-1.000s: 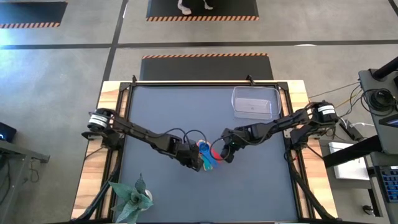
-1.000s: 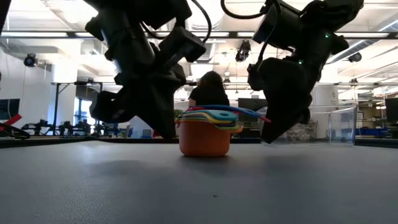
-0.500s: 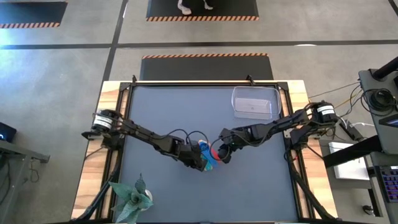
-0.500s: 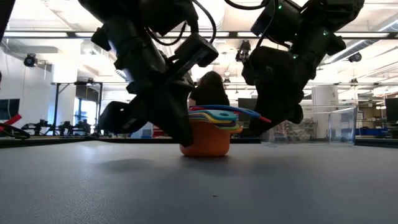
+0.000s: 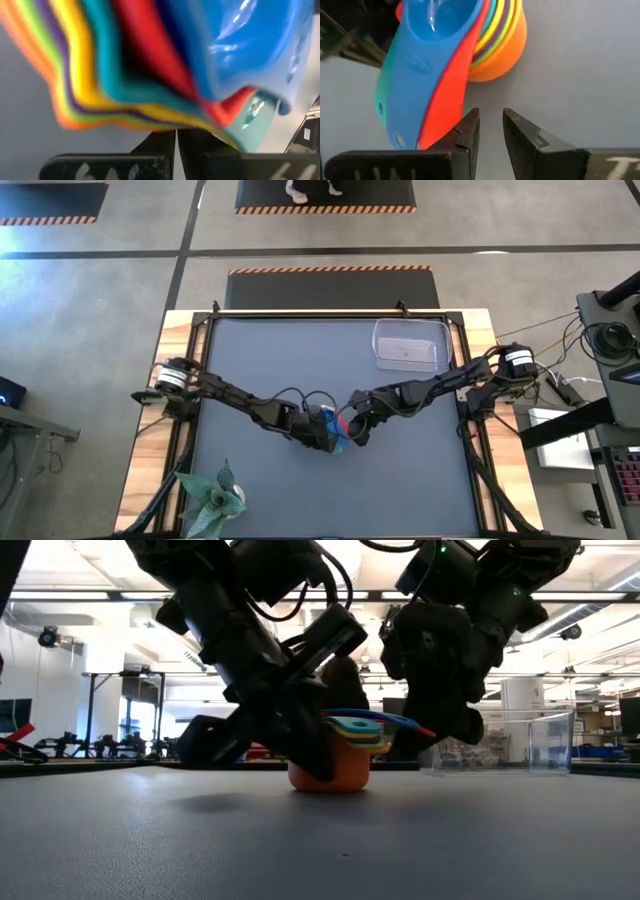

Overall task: Nest measuring cups in basket
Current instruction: Stack the blue measuring cup on top of the red measuring cup

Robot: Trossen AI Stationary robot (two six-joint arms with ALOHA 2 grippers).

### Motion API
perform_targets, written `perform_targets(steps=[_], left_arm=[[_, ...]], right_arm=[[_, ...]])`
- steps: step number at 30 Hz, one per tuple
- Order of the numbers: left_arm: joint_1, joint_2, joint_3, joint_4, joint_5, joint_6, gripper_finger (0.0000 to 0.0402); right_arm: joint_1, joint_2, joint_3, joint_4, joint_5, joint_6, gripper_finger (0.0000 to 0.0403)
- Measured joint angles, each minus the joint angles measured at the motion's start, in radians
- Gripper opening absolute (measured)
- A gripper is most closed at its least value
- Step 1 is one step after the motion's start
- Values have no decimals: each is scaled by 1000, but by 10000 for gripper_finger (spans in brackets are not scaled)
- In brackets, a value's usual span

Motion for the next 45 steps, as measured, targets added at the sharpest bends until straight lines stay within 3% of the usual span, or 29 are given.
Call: perform_targets(steps=[31, 38, 45], left_arm=[[41, -9, 11, 59, 16, 55, 0], [41, -18, 11, 35, 69, 92, 0], [41, -68, 11, -103, 150, 175, 0]], right_arm=[[-1, 5, 53, -69, 3, -53, 75], [-1, 5, 53, -68, 3, -51, 75], [-1, 3, 53, -67, 2, -29, 75]])
